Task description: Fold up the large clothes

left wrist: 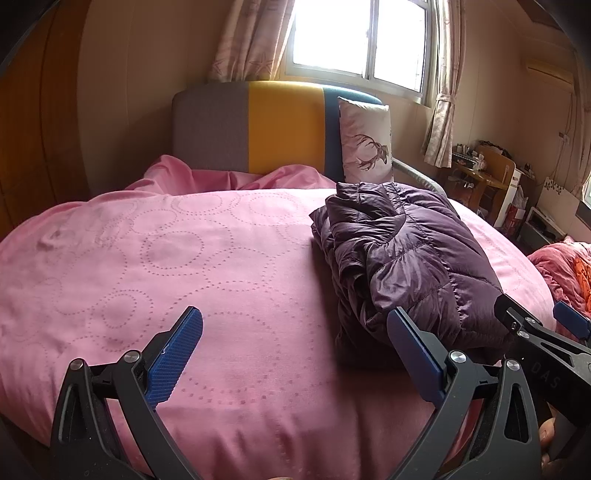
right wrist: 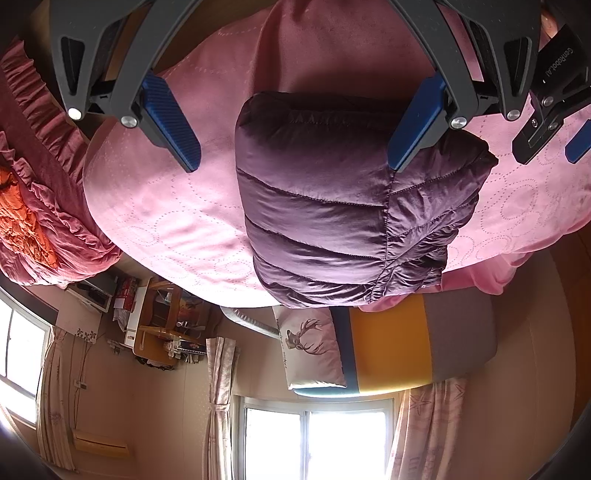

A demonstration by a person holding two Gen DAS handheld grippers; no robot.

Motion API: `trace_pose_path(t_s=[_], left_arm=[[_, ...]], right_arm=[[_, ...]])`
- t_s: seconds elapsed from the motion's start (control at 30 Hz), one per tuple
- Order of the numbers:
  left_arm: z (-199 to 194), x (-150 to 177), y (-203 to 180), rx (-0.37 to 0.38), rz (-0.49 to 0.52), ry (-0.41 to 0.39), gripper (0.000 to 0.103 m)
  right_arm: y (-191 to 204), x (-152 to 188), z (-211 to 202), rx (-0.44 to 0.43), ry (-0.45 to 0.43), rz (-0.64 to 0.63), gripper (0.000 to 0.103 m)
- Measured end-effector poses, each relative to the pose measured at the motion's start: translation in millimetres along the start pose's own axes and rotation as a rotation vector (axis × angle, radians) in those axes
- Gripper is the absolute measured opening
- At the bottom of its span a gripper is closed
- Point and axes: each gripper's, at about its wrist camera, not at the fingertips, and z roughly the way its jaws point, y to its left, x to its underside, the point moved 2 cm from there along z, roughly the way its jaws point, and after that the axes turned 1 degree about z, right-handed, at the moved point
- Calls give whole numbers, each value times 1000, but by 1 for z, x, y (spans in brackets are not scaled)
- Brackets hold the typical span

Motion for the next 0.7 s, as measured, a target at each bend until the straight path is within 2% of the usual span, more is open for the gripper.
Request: trace_pose_path(t_s=[0.7], left_arm=[[-3,1,1,-3,8,-13,99]], right_arm=[[0,0,-2,-6,-5,1,101]])
